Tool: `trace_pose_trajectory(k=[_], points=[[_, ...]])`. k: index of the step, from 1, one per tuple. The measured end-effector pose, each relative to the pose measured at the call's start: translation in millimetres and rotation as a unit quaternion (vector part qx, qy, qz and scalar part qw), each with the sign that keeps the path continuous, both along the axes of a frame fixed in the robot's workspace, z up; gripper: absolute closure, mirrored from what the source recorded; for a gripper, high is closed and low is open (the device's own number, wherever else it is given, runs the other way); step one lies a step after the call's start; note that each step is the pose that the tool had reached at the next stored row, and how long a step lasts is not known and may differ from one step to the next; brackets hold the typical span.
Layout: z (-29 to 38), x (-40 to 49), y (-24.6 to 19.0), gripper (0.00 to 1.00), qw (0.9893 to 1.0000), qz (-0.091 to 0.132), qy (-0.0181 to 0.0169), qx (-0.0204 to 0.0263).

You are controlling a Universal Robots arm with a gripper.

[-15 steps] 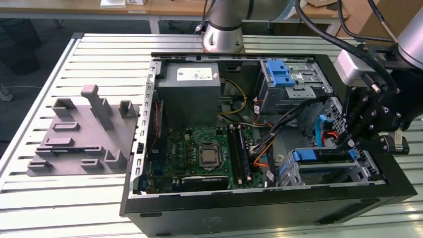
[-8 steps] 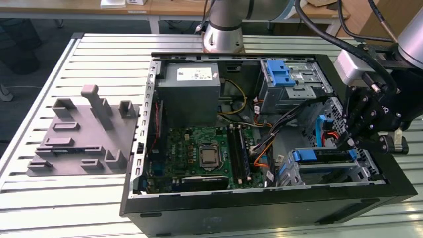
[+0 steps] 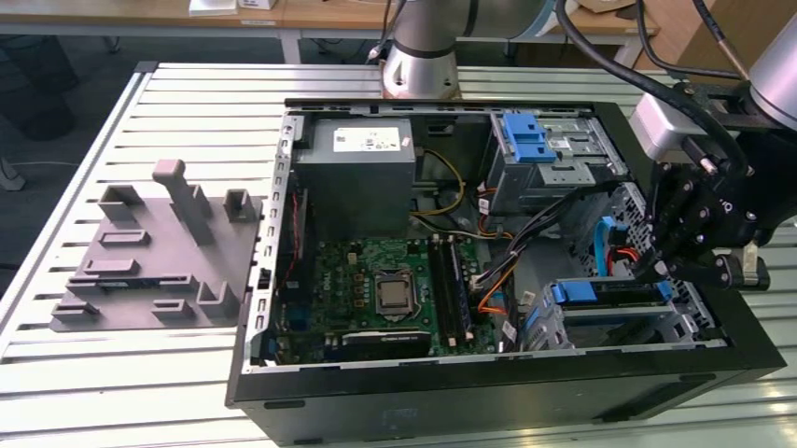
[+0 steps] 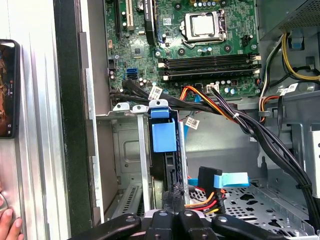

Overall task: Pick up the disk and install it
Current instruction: 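Insert the first disk wire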

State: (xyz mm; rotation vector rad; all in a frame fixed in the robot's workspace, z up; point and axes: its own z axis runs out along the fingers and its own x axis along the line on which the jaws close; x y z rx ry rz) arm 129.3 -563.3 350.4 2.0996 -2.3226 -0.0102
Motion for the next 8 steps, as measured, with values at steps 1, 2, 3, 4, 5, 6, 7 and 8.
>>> trace_pose_trajectory(k=[1,2,3,4,5,6,7,8], points=[[0.0,0.0,0.0,0.89,1.0,0.0,0.0,0.0],[0.0,0.0,0.0,0.89,1.0,0.0,0.0,0.0],[0.0,0.0,0.0,0.89,1.0,0.0,0.0,0.0],[0.0,0.0,0.0,0.89,1.0,0.0,0.0,0.0],[0.1,0.0,0.0,0.82,1.0,0.0,0.0,0.0],[0.0,0.0,0.0,0.82,1.0,0.0,0.0,0.0],[0.0,0.0,0.0,0.82,1.0,0.0,0.0,0.0],[0.1,0.0,0.0,0.82,1.0,0.0,0.0,0.0]])
